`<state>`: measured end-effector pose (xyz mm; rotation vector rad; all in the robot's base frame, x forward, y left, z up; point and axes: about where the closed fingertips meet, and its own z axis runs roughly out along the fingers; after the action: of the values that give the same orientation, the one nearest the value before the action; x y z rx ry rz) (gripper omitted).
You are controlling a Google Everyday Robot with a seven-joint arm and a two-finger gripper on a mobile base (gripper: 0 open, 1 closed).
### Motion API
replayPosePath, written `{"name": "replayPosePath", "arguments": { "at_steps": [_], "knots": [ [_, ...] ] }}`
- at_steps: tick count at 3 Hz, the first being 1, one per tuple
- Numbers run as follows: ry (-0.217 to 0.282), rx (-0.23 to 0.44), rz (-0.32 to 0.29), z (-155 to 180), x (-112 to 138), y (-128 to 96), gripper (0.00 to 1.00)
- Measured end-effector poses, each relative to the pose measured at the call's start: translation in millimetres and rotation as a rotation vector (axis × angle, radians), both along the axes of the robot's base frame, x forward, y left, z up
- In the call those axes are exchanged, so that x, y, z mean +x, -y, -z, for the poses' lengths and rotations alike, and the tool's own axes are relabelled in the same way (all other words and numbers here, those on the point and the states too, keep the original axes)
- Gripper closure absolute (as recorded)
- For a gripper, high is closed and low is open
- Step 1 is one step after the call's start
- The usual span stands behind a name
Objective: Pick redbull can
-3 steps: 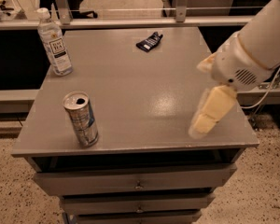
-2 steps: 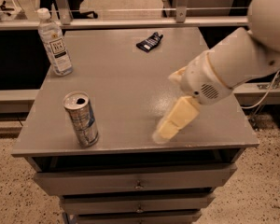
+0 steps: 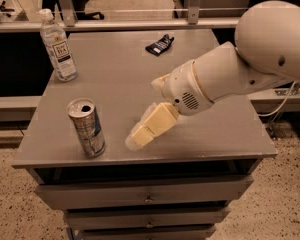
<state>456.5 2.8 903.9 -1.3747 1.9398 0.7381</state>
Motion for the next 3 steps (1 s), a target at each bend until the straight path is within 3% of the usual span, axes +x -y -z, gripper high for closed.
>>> {"name": "replayPosePath", "arguments": {
  "at_steps": [1,2,3],
  "knots": [
    [0.000,-0.006,-0.002,0.8,-0.6,1.1,0.00],
    [0.013,0.026,-0.043,5.7,-0.7,-16.5,0.00],
    [0.069,0.160,-0.191,13.9,-2.9,-81.0,0.00]
  ]
}}
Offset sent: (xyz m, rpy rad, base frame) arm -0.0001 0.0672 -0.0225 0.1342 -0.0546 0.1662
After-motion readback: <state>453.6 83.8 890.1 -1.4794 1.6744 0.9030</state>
